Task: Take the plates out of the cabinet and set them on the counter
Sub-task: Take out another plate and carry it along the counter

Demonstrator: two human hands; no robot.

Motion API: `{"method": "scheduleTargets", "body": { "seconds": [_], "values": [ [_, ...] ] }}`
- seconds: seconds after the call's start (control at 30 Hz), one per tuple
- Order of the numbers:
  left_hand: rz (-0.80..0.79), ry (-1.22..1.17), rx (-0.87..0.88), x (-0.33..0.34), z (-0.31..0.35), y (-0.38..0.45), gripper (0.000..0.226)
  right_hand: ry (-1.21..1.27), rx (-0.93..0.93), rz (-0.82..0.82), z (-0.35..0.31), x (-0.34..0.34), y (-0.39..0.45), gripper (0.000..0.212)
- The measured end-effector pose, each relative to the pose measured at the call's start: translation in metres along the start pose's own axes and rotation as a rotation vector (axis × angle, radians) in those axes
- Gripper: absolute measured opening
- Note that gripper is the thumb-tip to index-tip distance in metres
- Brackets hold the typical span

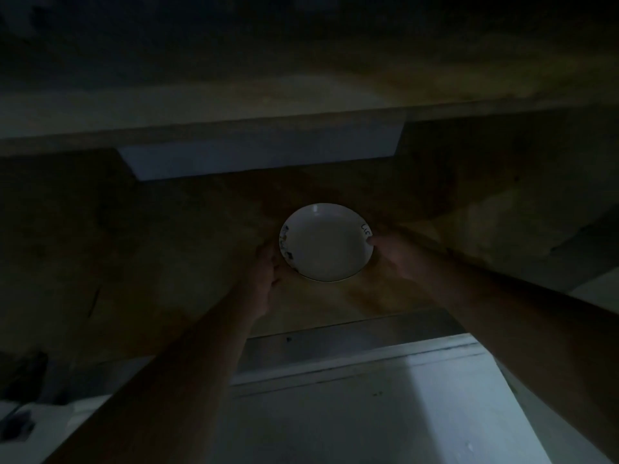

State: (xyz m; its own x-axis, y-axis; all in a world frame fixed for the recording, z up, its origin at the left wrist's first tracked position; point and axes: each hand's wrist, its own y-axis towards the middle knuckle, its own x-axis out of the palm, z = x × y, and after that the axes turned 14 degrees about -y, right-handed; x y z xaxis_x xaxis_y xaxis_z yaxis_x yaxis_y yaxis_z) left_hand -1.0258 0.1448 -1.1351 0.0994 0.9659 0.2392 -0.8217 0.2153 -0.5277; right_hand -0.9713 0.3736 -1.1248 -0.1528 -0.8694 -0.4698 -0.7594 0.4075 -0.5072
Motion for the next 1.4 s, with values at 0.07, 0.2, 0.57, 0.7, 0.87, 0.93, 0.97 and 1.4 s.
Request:
{"method": "scheduleTargets", "body": {
  "seconds": [0.07, 0.2, 0.57, 0.7, 0.87, 0.93, 0.97, 1.4],
  "values": [
    [-0.060, -0.029, -0.022, 0.002, -0.003, 0.000, 0.038, -0.005, -0.025, 0.031, -0.001, 0.002, 0.002, 0.042],
    [-0.102, -0.084, -0.071, 0.002, -0.007, 0.001, 0.030, -0.008, 0.000, 0.061, 0.001, 0.000, 0.003, 0.039],
    [-0.060, -0.264, -0.108, -0.012, -0.018, 0.016, 0.042, 0.165, 0.103, 0.021, 0.008, 0.007, 0.004, 0.045],
    [-0.044, -0.305, -0.138, -0.012, -0.022, 0.014, 0.050, 0.146, 0.087, 0.075, 0.006, 0.010, 0.016, 0.044],
    [-0.092, -0.347, -0.131, -0.008, -0.024, 0.011, 0.048, 0.124, 0.085, 0.002, 0.002, 0.016, 0.019, 0.044],
    [-0.095, -0.342, -0.121, -0.004, -0.023, 0.009, 0.042, 0.106, 0.093, 0.018, 0.002, 0.015, 0.016, 0.041],
    [-0.087, -0.339, -0.116, -0.003, -0.022, 0.008, 0.040, 0.114, 0.092, 0.020, 0.004, 0.014, 0.016, 0.040],
    [-0.038, -0.324, -0.128, -0.015, -0.023, -0.015, 0.035, 0.088, 0.101, 0.030, 0.008, 0.018, -0.007, 0.035]
  ]
}}
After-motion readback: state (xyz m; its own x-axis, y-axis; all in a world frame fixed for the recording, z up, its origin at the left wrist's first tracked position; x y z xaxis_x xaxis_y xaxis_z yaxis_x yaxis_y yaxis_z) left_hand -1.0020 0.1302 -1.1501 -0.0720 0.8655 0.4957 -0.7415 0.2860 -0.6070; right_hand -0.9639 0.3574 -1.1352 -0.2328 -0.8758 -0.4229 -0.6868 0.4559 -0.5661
